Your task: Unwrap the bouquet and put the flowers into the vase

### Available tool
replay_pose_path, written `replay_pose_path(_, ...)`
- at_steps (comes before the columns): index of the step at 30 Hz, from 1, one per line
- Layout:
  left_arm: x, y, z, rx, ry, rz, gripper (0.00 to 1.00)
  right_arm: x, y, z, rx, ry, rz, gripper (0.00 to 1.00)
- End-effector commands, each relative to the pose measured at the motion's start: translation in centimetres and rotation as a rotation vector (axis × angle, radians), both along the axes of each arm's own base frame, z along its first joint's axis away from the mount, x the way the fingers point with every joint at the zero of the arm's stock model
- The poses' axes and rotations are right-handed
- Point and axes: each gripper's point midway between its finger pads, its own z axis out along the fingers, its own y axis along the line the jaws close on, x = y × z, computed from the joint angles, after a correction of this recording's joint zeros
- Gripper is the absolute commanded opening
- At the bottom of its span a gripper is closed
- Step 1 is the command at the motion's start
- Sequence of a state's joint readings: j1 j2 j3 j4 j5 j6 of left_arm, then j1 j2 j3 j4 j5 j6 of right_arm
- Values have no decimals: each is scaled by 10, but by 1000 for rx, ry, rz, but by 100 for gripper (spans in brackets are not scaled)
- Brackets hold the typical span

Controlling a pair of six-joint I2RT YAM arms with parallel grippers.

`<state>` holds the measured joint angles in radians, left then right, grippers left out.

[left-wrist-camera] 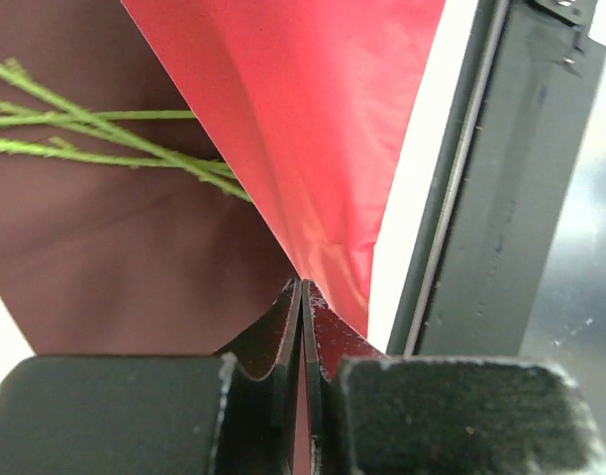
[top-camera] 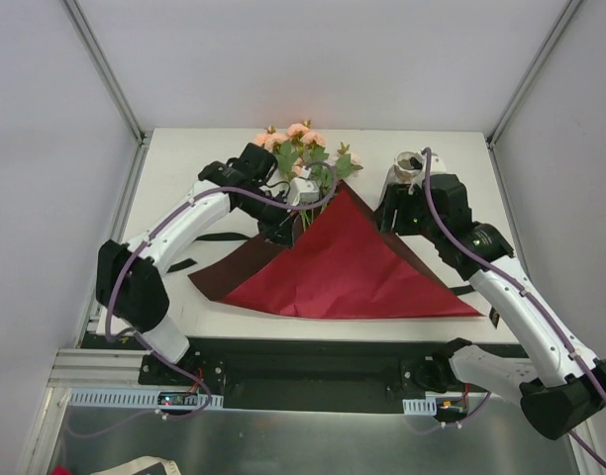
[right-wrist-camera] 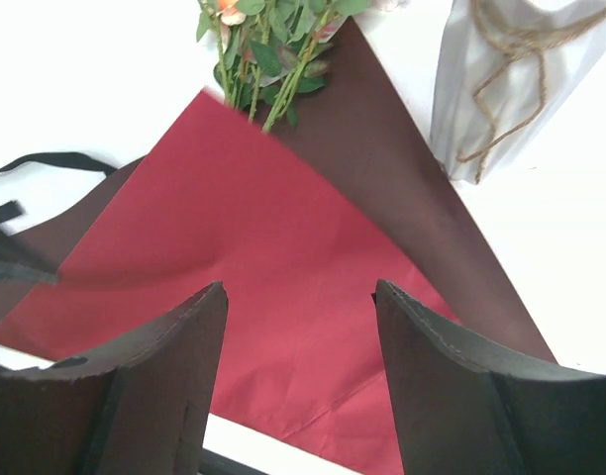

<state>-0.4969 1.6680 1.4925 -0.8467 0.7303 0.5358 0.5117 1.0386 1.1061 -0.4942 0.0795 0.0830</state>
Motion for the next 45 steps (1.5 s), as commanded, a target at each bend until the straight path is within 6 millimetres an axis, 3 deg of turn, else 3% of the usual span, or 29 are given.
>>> replay_pose_path(1,-59,-3,26,-40,3,-104,0,18,-10,26,-22,-69,-35,64)
replay_pose_path(7,-138,8,33,13,14,-271,0,36,-9,44,-14,-100,-31,63)
replay_pose_path(9,-156,13,41,20,24,-314,0,39,-7,48,-4,-99,-20,63)
replay_pose_path(12,-182,26,45,44,21,-382,0,37,11,35,35,-35,51,61)
replay_pose_path(15,-199,38,47,48,42,-415,0,25,32,6,63,53,132,55)
replay_pose_path(16,-202,40,48,43,41,-429,0,13,43,-11,42,91,169,54)
replay_pose_path(18,-213,48,46,48,64,-441,0,-10,63,-27,25,135,243,54)
replay_pose_path(20,-220,54,43,51,76,-466,0,-31,70,-48,12,194,271,53)
replay_pose_path(21,-223,58,38,62,81,-465,0,-40,75,-53,12,210,287,52)
replay_pose_path(22,-223,60,36,69,79,-464,7,-57,83,-52,13,202,328,51)
replay_pose_path(23,-222,64,32,89,69,-454,11,-70,83,-65,-3,229,342,50)
replay_pose_path(25,-220,68,32,106,46,-437,24,-98,91,-65,16,229,376,48)
replay_pose_path(26,-218,70,32,117,32,-428,45,-109,92,-67,19,233,386,48)
replay_pose_path(27,-214,73,39,124,-9,-410,52,-133,97,-69,25,243,435,48)
replay_pose_path(29,-207,71,56,108,-65,-369,68,-143,90,-75,-21,221,409,48)
replay_pose_path(30,-202,73,64,102,-95,-343,72,-161,93,-79,-24,223,442,50)
replay_pose_path(34,-183,72,92,54,-150,-240,83,-170,77,-89,-135,192,405,65)
replay_pose_path(35,-177,71,94,55,-161,-216,88,-167,72,-88,-160,181,388,72)
replay_pose_path(37,-146,72,88,81,-214,-102,94,-146,56,-79,-256,108,303,75)
replay_pose_path(39,-119,79,58,167,-210,13,96,-121,49,-71,-317,78,235,75)
replay_pose_path(40,-95,93,43,244,-237,113,96,-107,54,-55,-315,42,226,75)
replay_pose_path(41,-75,96,19,284,-238,163,96,-95,56,-48,-310,31,206,70)
replay_pose_path(42,-64,102,5,319,-231,200,94,-75,56,-52,-321,61,171,68)
replay_pose_path(43,-47,117,-5,344,-215,283,93,-59,68,-33,-264,25,165,67)
replay_pose_path(45,-29,126,-28,360,-150,349,90,-32,79,-39,-280,39,167,63)
